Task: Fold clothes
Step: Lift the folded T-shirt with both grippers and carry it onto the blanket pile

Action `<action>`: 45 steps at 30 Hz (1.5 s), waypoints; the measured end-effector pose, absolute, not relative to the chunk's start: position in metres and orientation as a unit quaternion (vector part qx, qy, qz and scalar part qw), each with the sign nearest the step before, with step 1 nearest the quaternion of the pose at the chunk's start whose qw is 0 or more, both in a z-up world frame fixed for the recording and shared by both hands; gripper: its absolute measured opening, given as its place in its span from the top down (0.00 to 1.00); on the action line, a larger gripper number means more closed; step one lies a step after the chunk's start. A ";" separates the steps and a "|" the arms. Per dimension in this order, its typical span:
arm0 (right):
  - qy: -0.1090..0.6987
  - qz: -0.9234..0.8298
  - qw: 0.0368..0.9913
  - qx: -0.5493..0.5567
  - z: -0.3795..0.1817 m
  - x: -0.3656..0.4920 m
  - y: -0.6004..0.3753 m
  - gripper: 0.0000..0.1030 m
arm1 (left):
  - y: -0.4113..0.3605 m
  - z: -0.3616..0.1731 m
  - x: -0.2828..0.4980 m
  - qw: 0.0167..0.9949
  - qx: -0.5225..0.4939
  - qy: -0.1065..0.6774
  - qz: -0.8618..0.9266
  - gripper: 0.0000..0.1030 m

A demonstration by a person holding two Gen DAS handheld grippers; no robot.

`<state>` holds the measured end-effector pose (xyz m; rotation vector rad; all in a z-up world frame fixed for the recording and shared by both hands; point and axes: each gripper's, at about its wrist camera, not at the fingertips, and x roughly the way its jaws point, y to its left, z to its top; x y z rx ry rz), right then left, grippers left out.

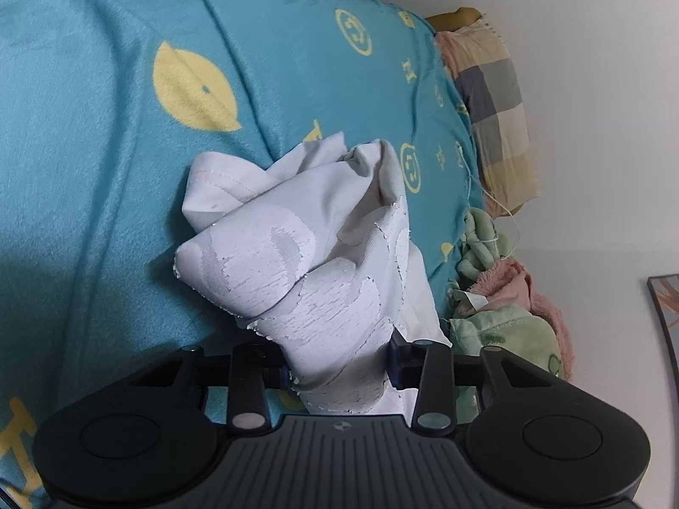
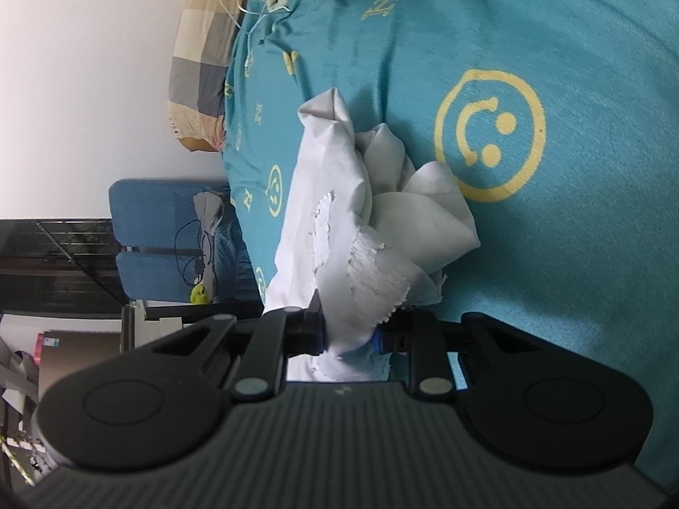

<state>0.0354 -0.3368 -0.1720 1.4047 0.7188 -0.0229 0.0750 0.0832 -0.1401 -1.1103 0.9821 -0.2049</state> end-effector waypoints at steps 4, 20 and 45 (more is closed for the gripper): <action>0.308 -0.002 0.716 0.627 -0.164 0.034 -0.336 0.78 | 0.080 -0.125 0.074 0.747 -0.495 0.430 -0.107 0.66; 0.230 0.048 0.751 0.617 -0.102 0.023 -0.350 0.78 | 0.057 -0.040 0.071 0.765 -0.488 0.388 -0.163 0.69; 0.063 -0.063 0.866 0.492 0.114 -0.007 -0.634 0.78 | -0.388 0.166 0.159 0.743 -0.372 0.345 -0.437 0.69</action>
